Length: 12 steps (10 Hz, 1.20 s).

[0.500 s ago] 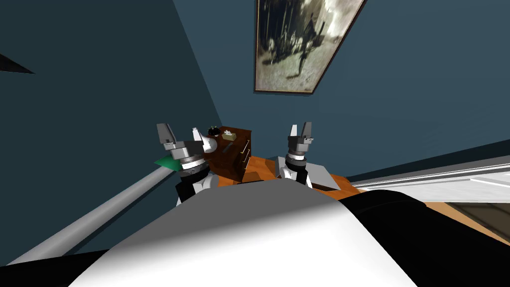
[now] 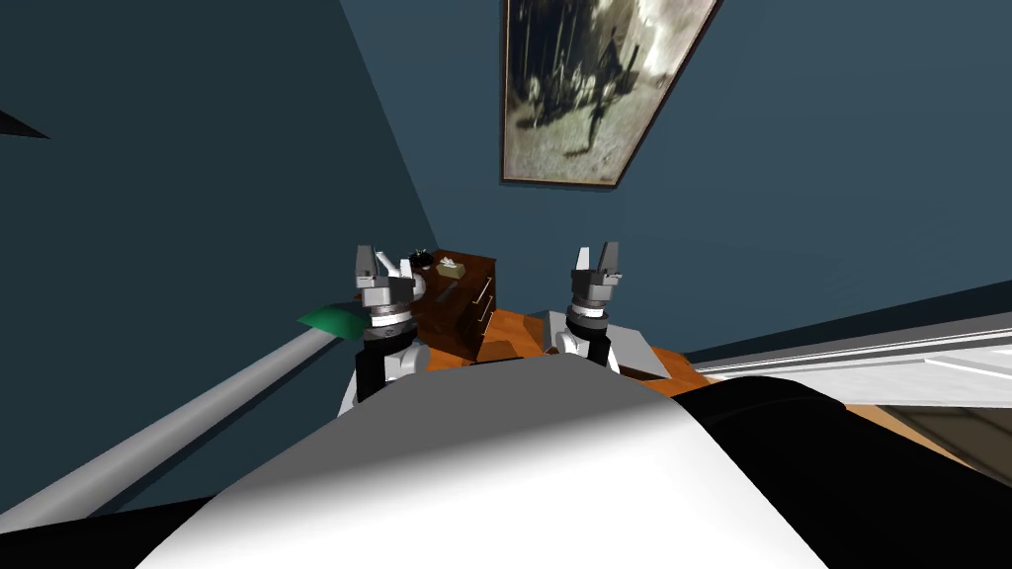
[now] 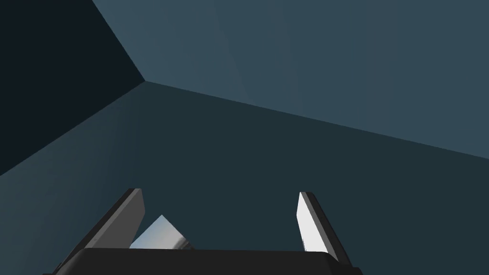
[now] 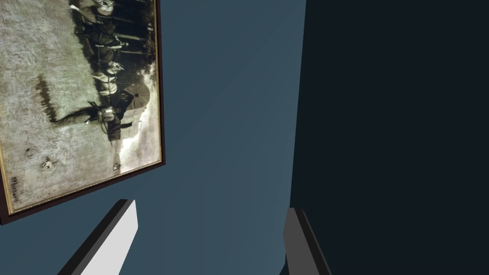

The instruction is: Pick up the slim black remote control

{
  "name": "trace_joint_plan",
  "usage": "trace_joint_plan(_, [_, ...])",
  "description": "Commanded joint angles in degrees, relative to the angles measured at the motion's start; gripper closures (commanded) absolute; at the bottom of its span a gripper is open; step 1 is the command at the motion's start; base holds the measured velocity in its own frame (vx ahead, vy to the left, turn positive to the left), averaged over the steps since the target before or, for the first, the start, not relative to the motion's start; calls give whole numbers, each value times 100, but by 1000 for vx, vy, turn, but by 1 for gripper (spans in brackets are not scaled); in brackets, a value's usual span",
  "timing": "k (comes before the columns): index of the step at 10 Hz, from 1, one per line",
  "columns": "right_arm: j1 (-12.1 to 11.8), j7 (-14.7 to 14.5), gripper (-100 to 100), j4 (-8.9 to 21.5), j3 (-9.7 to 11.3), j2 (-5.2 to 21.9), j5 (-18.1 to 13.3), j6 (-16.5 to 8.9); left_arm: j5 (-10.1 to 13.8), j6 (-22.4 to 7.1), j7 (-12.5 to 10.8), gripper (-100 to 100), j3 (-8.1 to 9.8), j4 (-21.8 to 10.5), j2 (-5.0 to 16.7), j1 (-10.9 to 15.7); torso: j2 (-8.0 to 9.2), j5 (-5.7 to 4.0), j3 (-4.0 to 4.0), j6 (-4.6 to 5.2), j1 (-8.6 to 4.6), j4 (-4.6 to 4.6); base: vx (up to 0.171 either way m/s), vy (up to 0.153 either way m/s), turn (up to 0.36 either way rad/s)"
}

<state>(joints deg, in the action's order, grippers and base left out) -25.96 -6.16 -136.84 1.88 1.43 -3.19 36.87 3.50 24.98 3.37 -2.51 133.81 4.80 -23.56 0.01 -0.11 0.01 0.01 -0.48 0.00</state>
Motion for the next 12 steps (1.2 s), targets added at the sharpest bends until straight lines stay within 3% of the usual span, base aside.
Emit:
trace_joint_plan(1, [0, 0, 0, 0, 0, 0, 0, 0, -25, -175, -44, -100, 42, -40, 88, 106, 0, 0, 0, 0, 0, 0, 3, -93, 14])
trace_joint_plan(3, [0, 0, 0, 0, 0, 0, 0, 0, -138, -533, -194, -100, 159, -225, 316, 390, -2, 3, -1, 0, 13, -1, -5, -106, 17])
trace_joint_plan(8, [0, 0, 0, 0, 0, 0, 0, 0, -267, -1218, -370, -100, 308, -450, 498, 730, -6, 3, -3, 0, 13, -1, -1, -87, 14])
trace_joint_plan(11, [0, 0, 0, 0, 0, 1, 0, 0, -409, -1701, -564, -100, 490, -715, 640, 1114, -6, 3, -4, 0, 17, -2, 1, -93, 18])
trace_joint_plan(12, [0, 0, 0, 0, 0, 0, 0, 0, -409, -1846, -564, -100, 490, -715, 640, 1114, -2, 2, -2, -1, 11, -1, 12, -89, 18])
